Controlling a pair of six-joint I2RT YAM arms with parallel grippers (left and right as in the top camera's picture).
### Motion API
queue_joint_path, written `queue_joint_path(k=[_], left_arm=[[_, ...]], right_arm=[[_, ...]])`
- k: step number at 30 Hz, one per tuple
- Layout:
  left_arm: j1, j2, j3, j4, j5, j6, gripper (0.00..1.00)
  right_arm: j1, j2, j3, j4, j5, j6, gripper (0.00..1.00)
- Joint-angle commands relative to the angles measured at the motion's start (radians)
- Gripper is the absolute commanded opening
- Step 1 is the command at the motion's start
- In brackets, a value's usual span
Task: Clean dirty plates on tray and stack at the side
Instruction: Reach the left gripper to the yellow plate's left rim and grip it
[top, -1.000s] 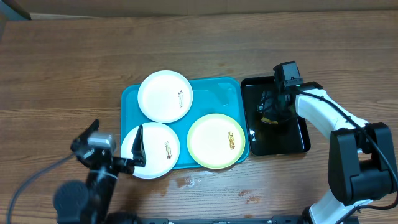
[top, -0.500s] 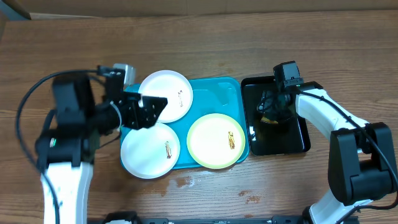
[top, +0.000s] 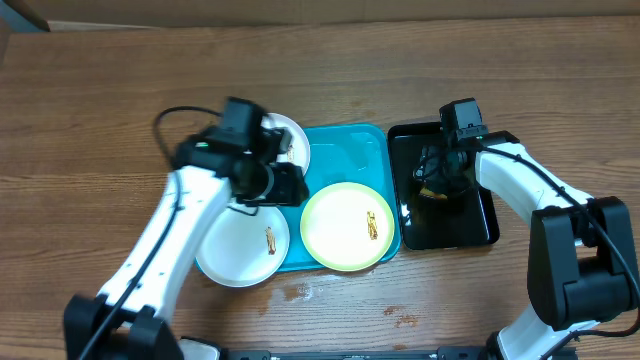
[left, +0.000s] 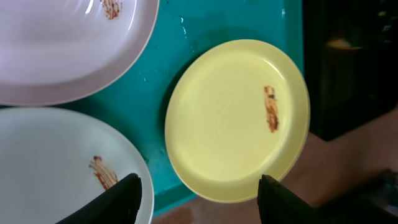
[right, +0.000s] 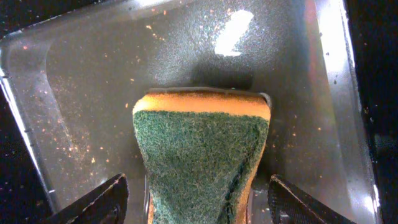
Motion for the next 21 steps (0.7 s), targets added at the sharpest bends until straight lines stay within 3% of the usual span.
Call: queue_joint_path(k=[1, 2, 9, 15, 21], left_arm=[[-0.066, 0.058, 0.001, 0.025, -0.186, -0.037, 0.60], [-0.079, 0.077, 0.001, 0.032, -0.196, -0.050, 0.56], [-0.106, 0.208, 0.001, 0.040, -0.211, -0.076, 0.54], [-0.108, 0.290, 0.001, 0.054, -0.159, -0.080, 0.47], [-0.109, 0.302, 0.001, 0.056, -0.125, -0.080, 0.36]], right_arm=[[0.005, -0.004, 0.004, 0.006, 0.002, -0.002, 0.73], [0.005, -0.004, 0.004, 0.006, 0.002, -0.002, 0.73], [0.005, -0.004, 0.004, 0.006, 0.002, -0.002, 0.73], [0.005, -0.004, 0.004, 0.006, 0.002, -0.002, 0.73], [0.005, -0.004, 0.004, 0.006, 0.002, -0.002, 0.73]])
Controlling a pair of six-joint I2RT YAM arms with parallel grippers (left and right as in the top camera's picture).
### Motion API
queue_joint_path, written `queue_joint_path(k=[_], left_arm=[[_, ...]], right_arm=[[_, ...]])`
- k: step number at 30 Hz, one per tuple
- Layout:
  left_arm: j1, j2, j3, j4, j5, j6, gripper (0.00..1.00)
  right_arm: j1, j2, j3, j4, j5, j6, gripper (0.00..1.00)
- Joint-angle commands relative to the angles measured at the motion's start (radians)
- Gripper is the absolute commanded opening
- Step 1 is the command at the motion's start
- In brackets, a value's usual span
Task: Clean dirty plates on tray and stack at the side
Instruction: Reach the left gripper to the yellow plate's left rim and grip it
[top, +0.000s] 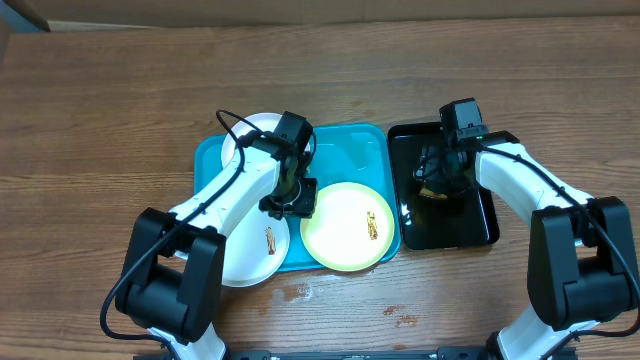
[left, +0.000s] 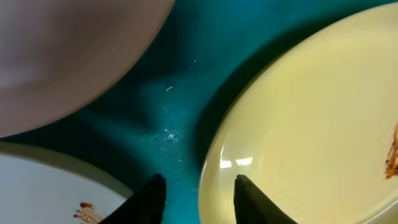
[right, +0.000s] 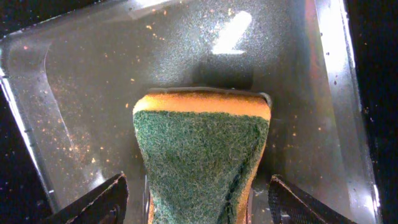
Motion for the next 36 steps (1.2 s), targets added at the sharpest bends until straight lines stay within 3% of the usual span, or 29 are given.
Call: queue_joint_path(k=[1, 10, 17, 36], left_arm=[[-0.009, 0.014, 0.001, 0.005, 0.020, -0.006, 0.35], [-0.053, 0.035, -0.002, 0.027, -0.010, -0.006, 0.31], [-0.077, 0.045, -0.002, 0.007, -0.106, -0.006, 0.19], [-0.118, 0.047, -0.004, 0.019, -0.124, -0.032, 0.20]], right_arm=[[0.005, -0.004, 0.004, 0.005, 0.002, -0.002, 0.73], [0.005, -0.004, 0.004, 0.005, 0.002, -0.002, 0.73], [0.005, -0.004, 0.004, 0.005, 0.002, -0.002, 0.73], [0.005, -0.004, 0.004, 0.005, 0.002, -0.002, 0.73]])
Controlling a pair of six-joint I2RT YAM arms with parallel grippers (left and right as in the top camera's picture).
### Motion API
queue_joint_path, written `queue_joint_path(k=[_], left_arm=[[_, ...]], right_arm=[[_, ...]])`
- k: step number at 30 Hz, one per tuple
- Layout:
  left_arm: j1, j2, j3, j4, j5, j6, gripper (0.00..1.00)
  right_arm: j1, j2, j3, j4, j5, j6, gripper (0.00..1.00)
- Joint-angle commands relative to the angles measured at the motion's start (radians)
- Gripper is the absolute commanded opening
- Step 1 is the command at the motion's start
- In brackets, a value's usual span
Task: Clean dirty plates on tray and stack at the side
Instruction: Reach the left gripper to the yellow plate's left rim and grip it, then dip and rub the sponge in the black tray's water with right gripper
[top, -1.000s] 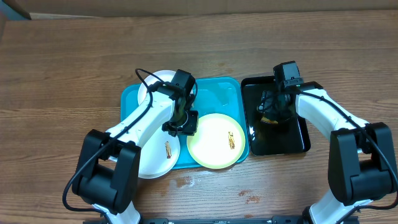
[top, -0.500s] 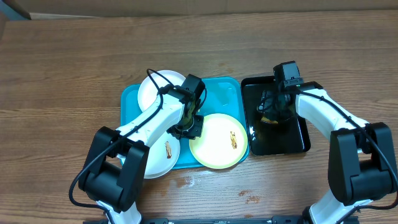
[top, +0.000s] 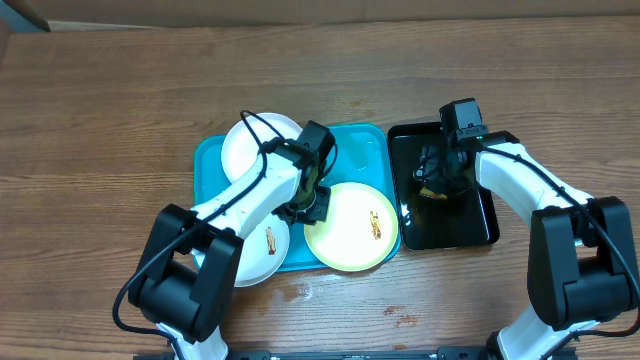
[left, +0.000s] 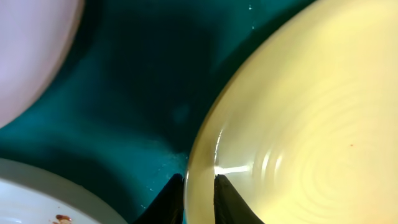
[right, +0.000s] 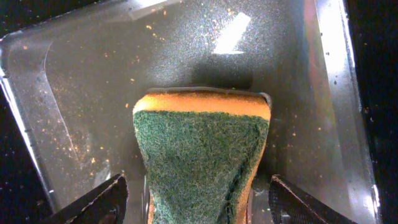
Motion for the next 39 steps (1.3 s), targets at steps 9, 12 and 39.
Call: queue_joint_path(k=[9, 12, 39], left_arm=[[-0.014, 0.022, -0.004, 0.001, -0.038, -0.022, 0.24], [-0.014, 0.032, -0.004, 0.002, -0.039, -0.042, 0.23], [0.027, 0.048, 0.082, -0.100, -0.216, -0.312, 0.04]], right_arm=[[0.005, -0.004, 0.004, 0.005, 0.002, -0.002, 0.73], [0.005, -0.004, 0.004, 0.006, 0.002, -0.002, 0.73], [0.005, -0.004, 0.004, 0.005, -0.026, -0.002, 0.81]])
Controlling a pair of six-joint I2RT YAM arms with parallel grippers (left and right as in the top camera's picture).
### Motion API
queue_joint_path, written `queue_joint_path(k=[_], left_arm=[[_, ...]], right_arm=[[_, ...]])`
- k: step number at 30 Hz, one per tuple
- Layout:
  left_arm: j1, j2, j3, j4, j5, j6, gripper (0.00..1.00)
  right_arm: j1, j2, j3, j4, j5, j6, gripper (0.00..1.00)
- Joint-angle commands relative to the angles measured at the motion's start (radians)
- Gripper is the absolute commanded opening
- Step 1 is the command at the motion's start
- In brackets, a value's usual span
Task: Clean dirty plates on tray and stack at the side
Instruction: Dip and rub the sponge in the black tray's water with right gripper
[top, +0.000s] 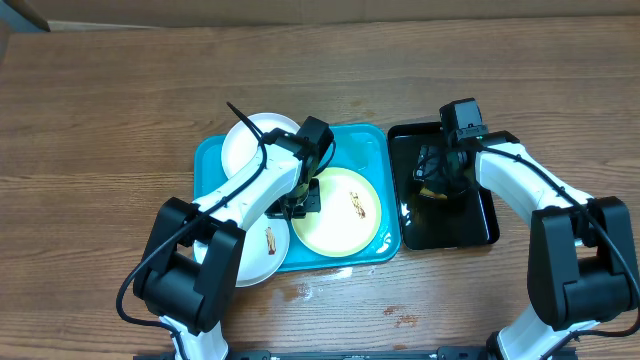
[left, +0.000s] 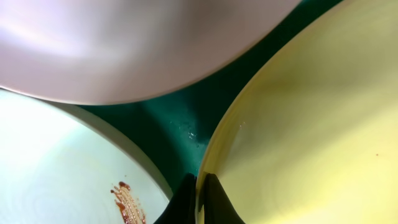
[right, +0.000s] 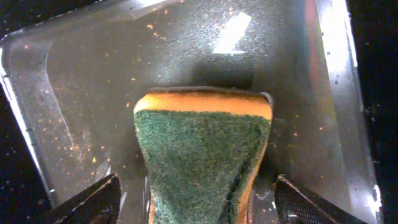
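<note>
A yellow plate (top: 345, 212) with a brown smear lies in the teal tray (top: 355, 140). My left gripper (top: 303, 200) is shut on its left rim, and in the left wrist view the two dark fingertips (left: 186, 200) pinch the yellow plate (left: 311, 124) at its edge. Beside it are a pinkish-white plate (top: 255, 145) at the tray's back left and a stained white plate (top: 252, 248) at the front left. My right gripper (right: 202, 208) stands open astride a green and yellow sponge (right: 202, 149) in the black tray (top: 480, 225).
The black tray holds a film of water with specks (right: 93, 93). Bare wooden table (top: 100, 120) surrounds both trays, with a wet patch (top: 300, 292) in front of the teal tray. The left arm's cable (top: 240, 115) loops above the pinkish plate.
My left fingers, then nearly closed around the yellow plate's rim, are now shut on it. The plate sits a little farther back and left in the tray. The right gripper has not moved.
My left gripper was open high over the plates, then low beside the yellow plate's left rim, then closing around that rim. Now it grips the rim and the plate has shifted back-left. The right gripper stayed open astride the sponge throughout.
</note>
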Motion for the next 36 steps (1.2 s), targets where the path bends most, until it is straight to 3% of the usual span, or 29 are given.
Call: queue_joint_path(k=[1, 3, 5, 8, 11, 17, 25, 29, 31, 34, 36], left_arm=[[0.005, 0.009, 0.014, 0.011, -0.049, -0.058, 0.04], [0.005, 0.009, 0.014, 0.010, -0.025, -0.058, 0.10], [0.005, 0.009, 0.013, 0.005, -0.006, -0.053, 0.27], [0.004, 0.009, 0.013, -0.001, 0.004, -0.050, 0.38], [0.004, 0.009, 0.013, -0.002, 0.011, -0.050, 0.44], [0.004, 0.009, 0.013, 0.000, 0.026, -0.051, 0.45], [0.004, 0.009, 0.013, 0.008, 0.028, -0.051, 0.47], [0.004, 0.009, 0.013, 0.008, 0.029, -0.051, 0.48], [0.004, 0.009, 0.013, 0.008, 0.029, -0.051, 0.48], [0.004, 0.009, 0.013, 0.017, 0.030, -0.051, 0.49], [0.004, 0.009, 0.013, 0.022, 0.034, -0.051, 0.49]], right_arm=[[0.005, -0.004, 0.004, 0.006, -0.023, -0.003, 0.82], [0.005, -0.004, 0.004, 0.005, -0.026, -0.003, 0.82], [0.005, -0.004, 0.004, 0.001, -0.026, -0.003, 0.82], [0.005, -0.004, 0.004, -0.015, -0.026, -0.003, 0.82], [0.005, -0.004, 0.004, -0.033, -0.026, -0.003, 0.83], [0.005, -0.004, 0.004, -0.113, -0.026, -0.003, 0.81], [0.005, -0.004, 0.004, -0.142, -0.026, -0.003, 0.48], [0.005, -0.004, 0.004, -0.142, -0.026, -0.003, 0.16], [0.005, -0.004, 0.004, -0.142, -0.026, -0.003, 0.05], [0.005, -0.004, 0.004, -0.140, -0.025, -0.003, 0.06], [0.005, -0.005, 0.006, -0.132, -0.026, -0.004, 0.31]])
